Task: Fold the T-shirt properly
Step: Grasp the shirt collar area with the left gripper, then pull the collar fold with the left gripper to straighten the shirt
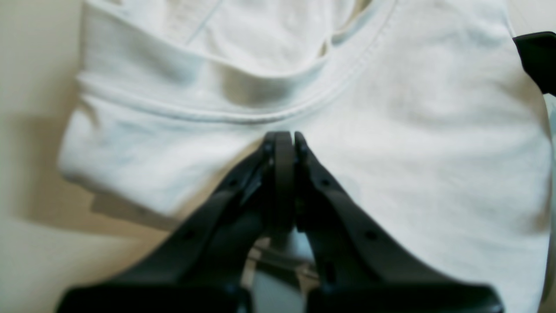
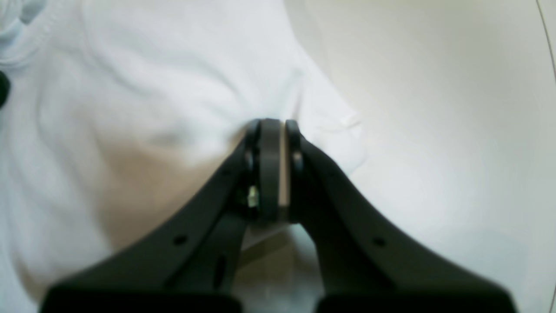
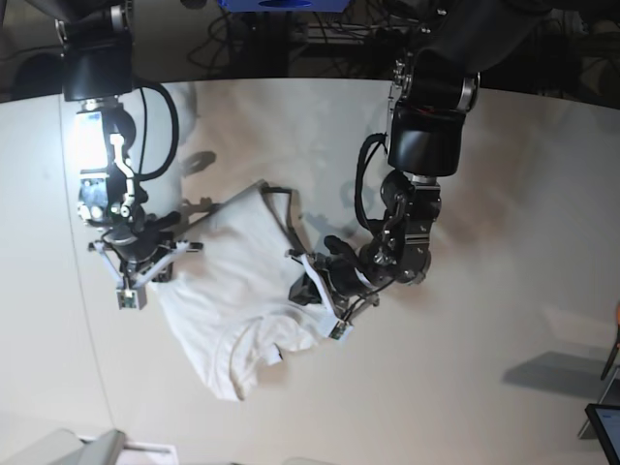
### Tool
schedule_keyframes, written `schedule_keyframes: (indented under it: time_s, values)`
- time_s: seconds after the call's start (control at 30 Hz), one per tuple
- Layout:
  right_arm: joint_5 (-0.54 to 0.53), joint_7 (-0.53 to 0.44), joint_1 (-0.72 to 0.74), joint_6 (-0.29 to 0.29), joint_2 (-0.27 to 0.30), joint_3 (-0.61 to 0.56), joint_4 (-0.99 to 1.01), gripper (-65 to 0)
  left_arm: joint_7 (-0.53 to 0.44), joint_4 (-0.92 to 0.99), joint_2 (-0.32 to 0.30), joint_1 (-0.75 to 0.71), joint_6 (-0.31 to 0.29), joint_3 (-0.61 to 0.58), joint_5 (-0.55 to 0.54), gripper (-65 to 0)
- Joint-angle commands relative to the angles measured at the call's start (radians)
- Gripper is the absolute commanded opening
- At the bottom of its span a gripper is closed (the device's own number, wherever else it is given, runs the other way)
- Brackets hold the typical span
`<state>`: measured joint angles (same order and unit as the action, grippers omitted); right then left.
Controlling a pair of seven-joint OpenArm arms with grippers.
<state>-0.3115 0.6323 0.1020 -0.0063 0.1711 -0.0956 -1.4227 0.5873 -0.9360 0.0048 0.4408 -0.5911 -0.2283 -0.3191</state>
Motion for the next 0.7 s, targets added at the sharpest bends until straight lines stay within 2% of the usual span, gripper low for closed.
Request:
schedule_keyframes:
  time_s: [0.0,0.17,0.43,0.67]
  values:
    - [0.010,-0.012,0.012,-0.004,0.026,0.004,-0.011,-63.0,-0.017,-0.015,-0.002,0.029,0.000,0.002,-0.013,-65.0]
    - [0.010,-0.010,0.011,-0.004,0.064,0.009,-0.011,-63.0,-0.020,-0.012,-0.016,0.029,0.000,0.000,-0.013,-65.0]
    - [0.010,0.005,-0.009,-0.004,0.061,0.007,-0.092,-63.0,-0.019,0.056,-0.016,0.091,0.000,0.004,-0.019,-65.0]
    - [0.010,0.180,-0.003,-0.004,0.051,0.007,-0.353,-63.0,0.038,-0.074,-0.013,0.089,0.000,0.005,-0.021,-65.0]
